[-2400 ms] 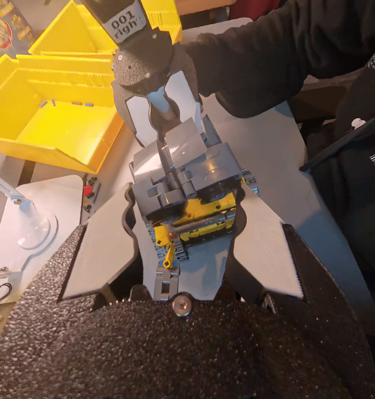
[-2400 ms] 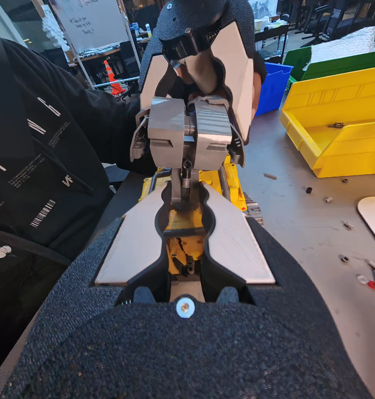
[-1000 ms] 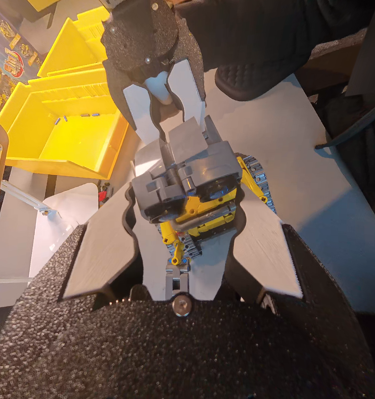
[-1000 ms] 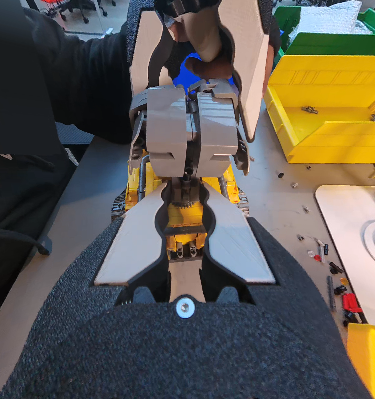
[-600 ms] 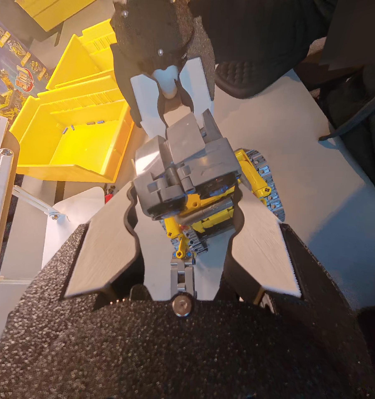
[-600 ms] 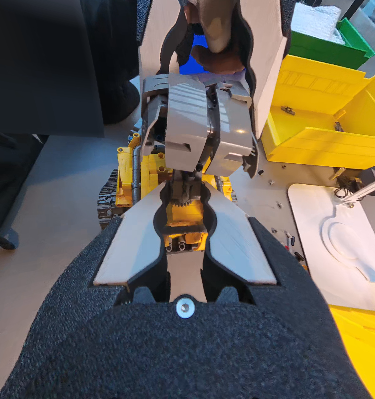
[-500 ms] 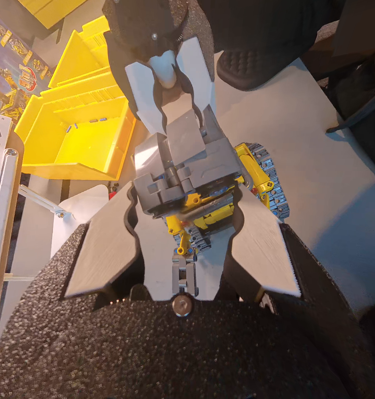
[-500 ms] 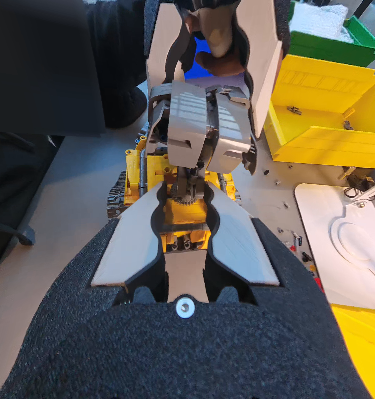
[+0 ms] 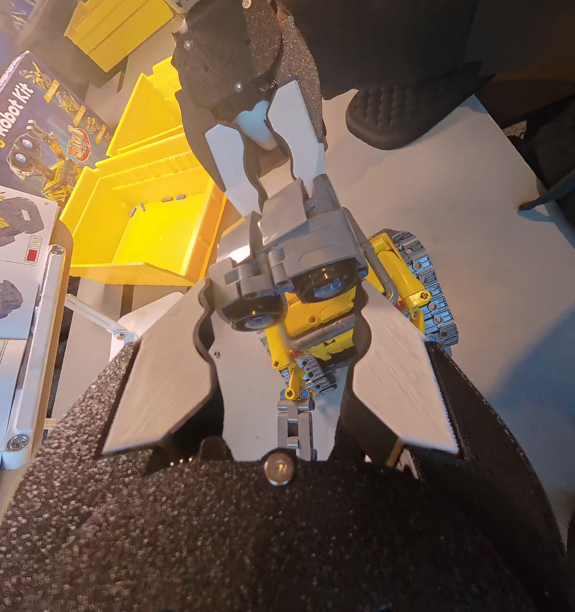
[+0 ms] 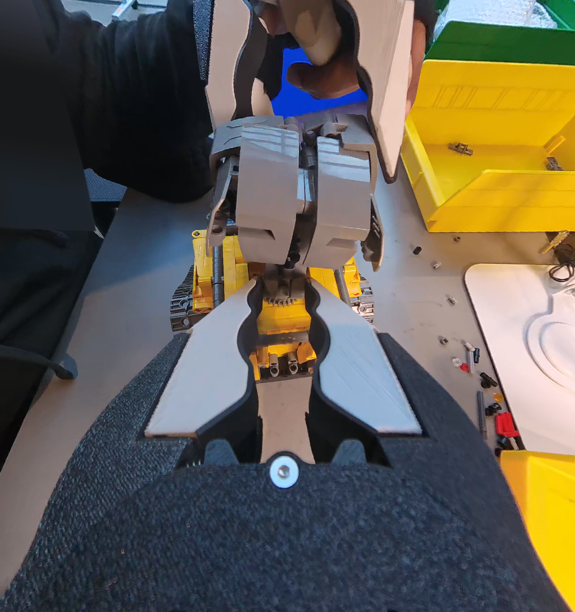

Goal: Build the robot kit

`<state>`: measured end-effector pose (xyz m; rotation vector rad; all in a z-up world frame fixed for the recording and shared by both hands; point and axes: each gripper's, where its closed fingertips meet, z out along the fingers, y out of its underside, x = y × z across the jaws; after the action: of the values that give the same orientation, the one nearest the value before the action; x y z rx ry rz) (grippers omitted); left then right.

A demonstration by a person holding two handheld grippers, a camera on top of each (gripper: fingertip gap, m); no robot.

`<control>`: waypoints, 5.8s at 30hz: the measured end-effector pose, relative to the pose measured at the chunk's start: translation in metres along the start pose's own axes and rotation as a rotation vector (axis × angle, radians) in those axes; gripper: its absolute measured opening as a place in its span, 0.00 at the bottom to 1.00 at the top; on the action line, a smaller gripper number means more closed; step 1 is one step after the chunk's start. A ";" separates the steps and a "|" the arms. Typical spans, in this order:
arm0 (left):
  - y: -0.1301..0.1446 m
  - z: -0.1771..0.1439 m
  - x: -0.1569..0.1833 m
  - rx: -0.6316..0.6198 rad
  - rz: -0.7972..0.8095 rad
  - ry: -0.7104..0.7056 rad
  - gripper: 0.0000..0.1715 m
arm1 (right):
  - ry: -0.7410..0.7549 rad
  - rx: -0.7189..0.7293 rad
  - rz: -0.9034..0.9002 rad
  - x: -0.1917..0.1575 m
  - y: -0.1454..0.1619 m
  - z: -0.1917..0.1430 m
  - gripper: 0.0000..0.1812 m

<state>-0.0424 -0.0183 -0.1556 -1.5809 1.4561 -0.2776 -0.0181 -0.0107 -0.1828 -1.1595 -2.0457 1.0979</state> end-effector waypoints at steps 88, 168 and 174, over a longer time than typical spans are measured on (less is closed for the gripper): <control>-0.001 0.005 0.005 0.177 -0.167 0.156 0.54 | 0.229 -0.092 -0.002 0.000 0.002 0.004 0.14; -0.012 0.031 -0.004 -0.293 -0.188 0.064 0.55 | 0.217 -0.057 0.078 -0.001 0.010 -0.016 0.14; -0.011 0.030 -0.003 -0.306 -0.209 0.047 0.55 | 0.042 -0.010 0.062 0.005 0.009 -0.015 0.09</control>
<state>-0.0149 -0.0026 -0.1625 -1.9917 1.4199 -0.2211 -0.0048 0.0021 -0.1826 -1.2477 -1.9971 1.0845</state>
